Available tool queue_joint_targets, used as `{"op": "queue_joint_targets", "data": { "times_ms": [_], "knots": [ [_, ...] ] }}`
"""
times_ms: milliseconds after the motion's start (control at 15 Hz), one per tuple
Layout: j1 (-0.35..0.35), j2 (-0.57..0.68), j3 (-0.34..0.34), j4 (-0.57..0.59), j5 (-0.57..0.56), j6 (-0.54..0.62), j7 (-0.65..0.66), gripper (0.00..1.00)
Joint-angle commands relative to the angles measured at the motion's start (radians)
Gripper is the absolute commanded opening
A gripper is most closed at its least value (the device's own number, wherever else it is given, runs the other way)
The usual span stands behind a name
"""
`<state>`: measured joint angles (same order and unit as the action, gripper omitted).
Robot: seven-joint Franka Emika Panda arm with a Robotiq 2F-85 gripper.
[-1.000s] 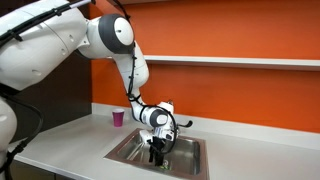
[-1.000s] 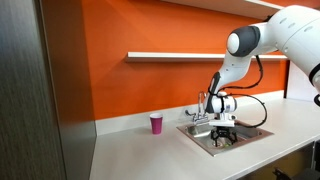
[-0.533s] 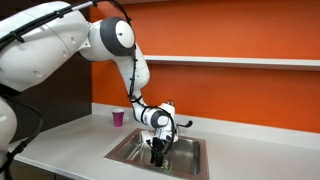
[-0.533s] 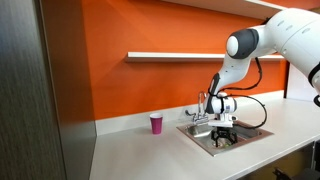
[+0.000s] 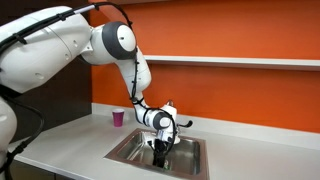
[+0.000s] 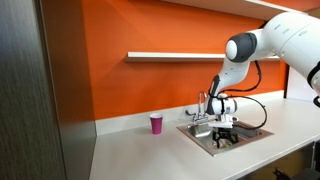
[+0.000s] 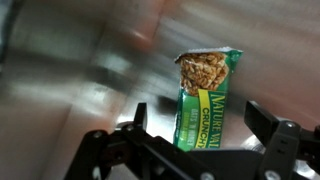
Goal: Remove the green packet from the sink
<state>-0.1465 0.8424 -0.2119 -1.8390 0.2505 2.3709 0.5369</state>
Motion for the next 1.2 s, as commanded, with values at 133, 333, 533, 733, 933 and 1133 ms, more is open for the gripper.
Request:
{"op": "queue_joint_targets", "data": {
  "times_ms": [133, 333, 533, 733, 933, 1133],
  "knots": [
    [-0.007, 0.029, -0.008, 0.052, 0.019, -0.050, 0.027, 1.00],
    [-0.007, 0.036, -0.012, 0.060, 0.017, -0.054, 0.029, 0.72],
    [-0.007, 0.038, -0.011, 0.070, 0.017, -0.059, 0.028, 0.62],
    [-0.009, 0.042, -0.009, 0.078, 0.018, -0.059, 0.024, 0.37],
    [-0.012, 0.045, -0.006, 0.082, 0.019, -0.062, 0.019, 0.16],
    [-0.013, 0.047, -0.005, 0.087, 0.018, -0.067, 0.015, 0.16]
  ]
}}
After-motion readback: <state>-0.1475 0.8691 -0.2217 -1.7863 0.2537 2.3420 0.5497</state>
